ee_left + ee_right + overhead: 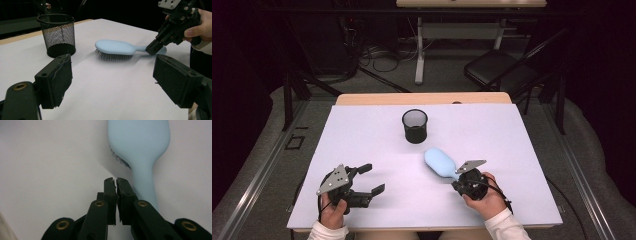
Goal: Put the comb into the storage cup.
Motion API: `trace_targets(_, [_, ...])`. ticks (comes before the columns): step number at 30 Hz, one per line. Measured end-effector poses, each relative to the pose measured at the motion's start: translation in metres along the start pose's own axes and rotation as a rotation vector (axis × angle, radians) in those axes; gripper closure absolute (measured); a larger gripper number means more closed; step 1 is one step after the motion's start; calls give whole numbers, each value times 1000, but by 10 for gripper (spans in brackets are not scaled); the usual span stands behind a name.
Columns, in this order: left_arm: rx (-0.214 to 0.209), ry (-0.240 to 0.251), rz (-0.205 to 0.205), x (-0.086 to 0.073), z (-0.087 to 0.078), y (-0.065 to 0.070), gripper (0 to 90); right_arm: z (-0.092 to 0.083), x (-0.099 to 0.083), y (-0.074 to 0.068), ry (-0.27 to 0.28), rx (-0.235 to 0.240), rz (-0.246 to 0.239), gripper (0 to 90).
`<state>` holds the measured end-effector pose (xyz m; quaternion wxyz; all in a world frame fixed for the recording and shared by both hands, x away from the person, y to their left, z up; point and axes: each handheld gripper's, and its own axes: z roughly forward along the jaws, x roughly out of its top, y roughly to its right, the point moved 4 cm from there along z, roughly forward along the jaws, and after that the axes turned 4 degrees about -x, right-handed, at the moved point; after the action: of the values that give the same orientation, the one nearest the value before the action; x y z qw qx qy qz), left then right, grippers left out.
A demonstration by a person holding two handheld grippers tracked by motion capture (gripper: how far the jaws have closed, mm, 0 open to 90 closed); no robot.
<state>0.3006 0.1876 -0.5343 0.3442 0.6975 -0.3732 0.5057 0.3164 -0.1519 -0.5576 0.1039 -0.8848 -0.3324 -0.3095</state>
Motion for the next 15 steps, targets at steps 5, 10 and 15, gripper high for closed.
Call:
trace_targets(5, [6,-2,0,0,0,0,155,-4,3,-2,19,4,-7,823])
trace_targets(10, [7,-1,2,0,0,0,155,-7,4,-3,32,8,-24,778])
trace_targets(15, [6,0,1,0,-1,0,155,-9,6,-3,43,2,-40,727])
